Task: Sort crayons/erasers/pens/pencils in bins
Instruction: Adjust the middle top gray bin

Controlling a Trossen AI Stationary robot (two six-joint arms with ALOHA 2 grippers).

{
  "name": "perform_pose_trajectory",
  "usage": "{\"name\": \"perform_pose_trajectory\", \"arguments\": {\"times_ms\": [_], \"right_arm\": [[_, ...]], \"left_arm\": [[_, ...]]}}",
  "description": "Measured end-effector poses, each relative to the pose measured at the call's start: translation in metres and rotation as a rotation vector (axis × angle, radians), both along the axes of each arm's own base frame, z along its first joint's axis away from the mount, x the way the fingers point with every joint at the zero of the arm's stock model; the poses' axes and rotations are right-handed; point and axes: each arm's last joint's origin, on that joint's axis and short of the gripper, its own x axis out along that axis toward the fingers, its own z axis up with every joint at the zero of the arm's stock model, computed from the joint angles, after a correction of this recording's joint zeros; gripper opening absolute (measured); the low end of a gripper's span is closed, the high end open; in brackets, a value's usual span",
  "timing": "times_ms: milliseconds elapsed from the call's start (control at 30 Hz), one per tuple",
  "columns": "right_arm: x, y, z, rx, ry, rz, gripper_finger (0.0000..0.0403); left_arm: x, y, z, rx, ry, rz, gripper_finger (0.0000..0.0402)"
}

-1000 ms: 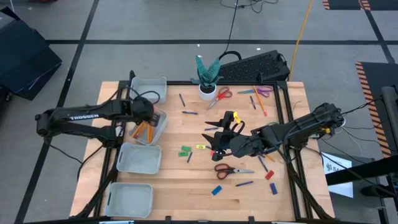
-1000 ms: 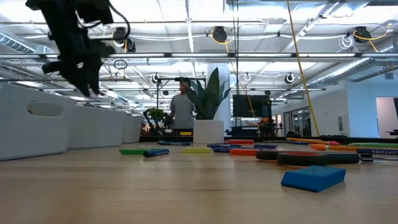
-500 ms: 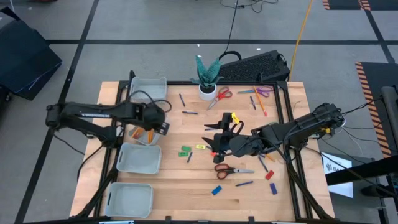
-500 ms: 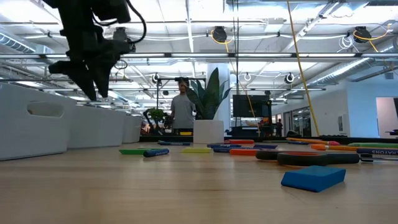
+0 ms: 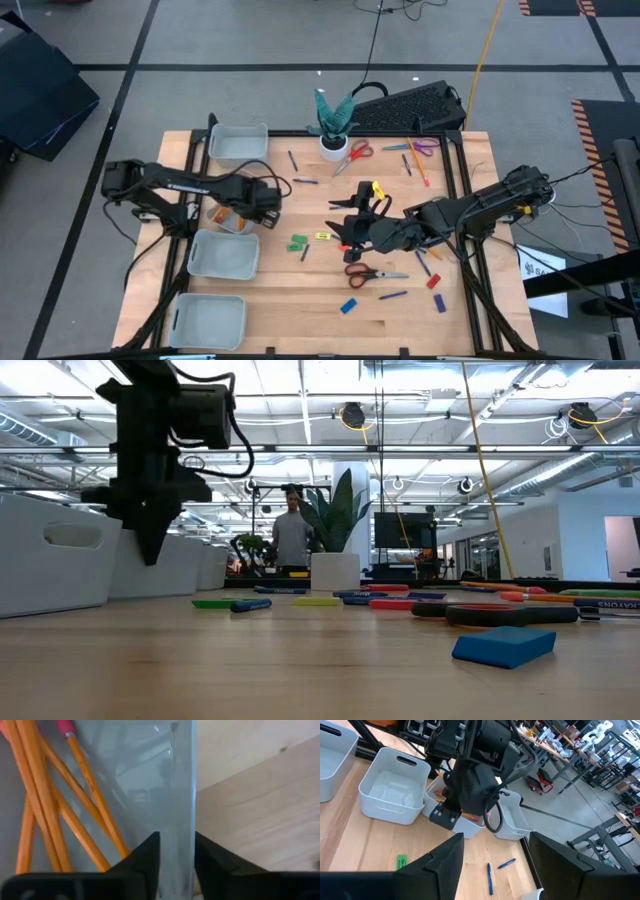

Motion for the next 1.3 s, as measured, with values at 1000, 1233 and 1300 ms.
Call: {"name": "perform_pose_trajectory", "arguments": {"times_ms": [1000, 1233, 1300], "right_arm": [[-0.003, 0.007, -0.001, 0.019, 0.003, 0.013, 0.0219], [-0.005, 0.016, -0.003, 0.115, -0.016, 0.025, 0.0219], [-0.006, 0.017, -0.008, 0.16, -0.022, 0.014, 0.0219]], "left_arm": [[-0.028, -0.007, 0.006, 0.002, 0.433, -1.052, 0.0015], [-0.039, -0.006, -0.002, -0.079, 0.473, -1.082, 0.001], [-0.038, -0.006, -0.002, -0.061, 0.475, -1.079, 0.0027]]}}
